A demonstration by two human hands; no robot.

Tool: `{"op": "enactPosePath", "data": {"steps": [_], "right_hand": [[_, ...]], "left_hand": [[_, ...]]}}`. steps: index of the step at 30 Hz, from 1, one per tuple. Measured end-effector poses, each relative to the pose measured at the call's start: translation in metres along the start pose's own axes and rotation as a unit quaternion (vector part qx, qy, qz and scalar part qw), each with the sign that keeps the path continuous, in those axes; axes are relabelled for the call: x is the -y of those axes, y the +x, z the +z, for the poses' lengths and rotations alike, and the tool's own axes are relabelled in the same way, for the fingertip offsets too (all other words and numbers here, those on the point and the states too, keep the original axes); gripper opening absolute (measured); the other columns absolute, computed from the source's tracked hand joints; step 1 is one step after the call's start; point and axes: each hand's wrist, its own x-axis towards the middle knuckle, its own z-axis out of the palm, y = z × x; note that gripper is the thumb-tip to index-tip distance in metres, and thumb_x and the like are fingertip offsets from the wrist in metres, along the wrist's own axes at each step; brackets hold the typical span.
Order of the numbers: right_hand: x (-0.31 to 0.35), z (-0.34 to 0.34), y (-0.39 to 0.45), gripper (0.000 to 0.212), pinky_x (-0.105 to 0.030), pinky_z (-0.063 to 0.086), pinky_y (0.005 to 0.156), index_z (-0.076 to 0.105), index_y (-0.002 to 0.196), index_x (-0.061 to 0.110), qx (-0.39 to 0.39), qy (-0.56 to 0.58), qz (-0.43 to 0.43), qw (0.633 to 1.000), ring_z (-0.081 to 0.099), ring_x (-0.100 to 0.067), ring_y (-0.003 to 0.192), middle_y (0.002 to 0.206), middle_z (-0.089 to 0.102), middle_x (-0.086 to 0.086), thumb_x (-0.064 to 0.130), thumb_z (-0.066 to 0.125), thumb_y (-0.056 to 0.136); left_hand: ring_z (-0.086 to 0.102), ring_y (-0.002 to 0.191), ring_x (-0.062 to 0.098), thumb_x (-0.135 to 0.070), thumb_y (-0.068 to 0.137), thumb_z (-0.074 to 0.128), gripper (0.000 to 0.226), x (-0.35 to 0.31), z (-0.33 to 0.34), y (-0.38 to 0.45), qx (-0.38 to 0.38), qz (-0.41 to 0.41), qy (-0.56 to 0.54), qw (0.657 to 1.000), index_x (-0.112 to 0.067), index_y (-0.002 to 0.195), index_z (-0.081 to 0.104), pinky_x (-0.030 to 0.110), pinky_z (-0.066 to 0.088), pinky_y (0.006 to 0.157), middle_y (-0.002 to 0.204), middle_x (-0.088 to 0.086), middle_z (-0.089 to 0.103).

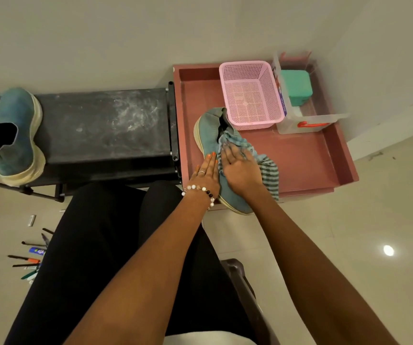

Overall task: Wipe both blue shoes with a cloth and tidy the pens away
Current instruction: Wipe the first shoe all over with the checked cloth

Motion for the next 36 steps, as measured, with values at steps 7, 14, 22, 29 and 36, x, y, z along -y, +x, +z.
{"op": "enactPosePath", "data": {"steps": [7,14,22,29,36], "right_hand": [[0.003,0.013,-0.046,0.056,-0.043,-0.005,0.116,0.010,0.149,0.002,0.025,-0.001,-0.047,0.999,0.006,-0.024,0.146,0.158,0.011,-0.013,0.023,0.019,0.098],[0.003,0.009,-0.023,0.054,-0.063,-0.009,0.110,0.020,0.148,0.004,0.020,-0.035,-0.007,0.999,0.008,-0.023,0.146,0.156,0.020,-0.010,0.026,0.024,0.099],[0.004,-0.002,0.008,0.056,-0.059,-0.013,0.111,0.006,0.149,0.003,0.042,-0.045,0.011,0.998,-0.006,-0.020,0.146,0.159,0.006,-0.009,0.027,0.011,0.099],[0.012,0.016,-0.068,0.059,-0.054,-0.012,0.112,0.008,0.149,0.002,0.060,0.018,-0.039,0.997,0.002,-0.021,0.147,0.158,0.008,-0.013,0.021,0.031,0.098],[0.005,0.002,-0.008,0.060,-0.058,-0.007,0.112,0.018,0.148,0.002,0.025,-0.006,-0.005,1.000,0.010,-0.020,0.146,0.157,0.017,-0.012,0.024,0.012,0.092]], "left_hand": [[-0.026,0.143,0.025,-0.008,0.101,0.023,0.063,-0.003,0.003,-0.003,-0.002,-0.010,0.005,1.000,-0.002,0.148,-0.018,0.042,0.000,0.118,0.155,0.011,-0.030],[-0.026,0.143,0.022,-0.012,0.101,0.019,0.061,-0.004,0.004,-0.004,0.005,-0.026,0.014,1.000,-0.004,0.148,-0.019,0.041,-0.001,0.119,0.154,0.009,-0.031],[-0.030,0.142,0.021,-0.019,0.101,0.023,0.065,-0.006,-0.004,-0.005,0.055,-0.021,0.003,0.998,-0.004,0.148,-0.021,0.043,-0.002,0.120,0.153,0.008,-0.035],[-0.029,0.142,0.024,-0.004,0.098,0.022,0.066,-0.008,0.002,-0.003,0.016,-0.025,-0.014,0.999,-0.003,0.147,-0.020,0.043,-0.002,0.118,0.153,0.010,-0.034],[-0.028,0.143,0.021,-0.016,0.103,0.019,0.061,-0.007,0.007,-0.001,0.013,-0.040,-0.001,0.999,-0.005,0.148,-0.019,0.042,-0.001,0.118,0.154,0.008,-0.032]]}}
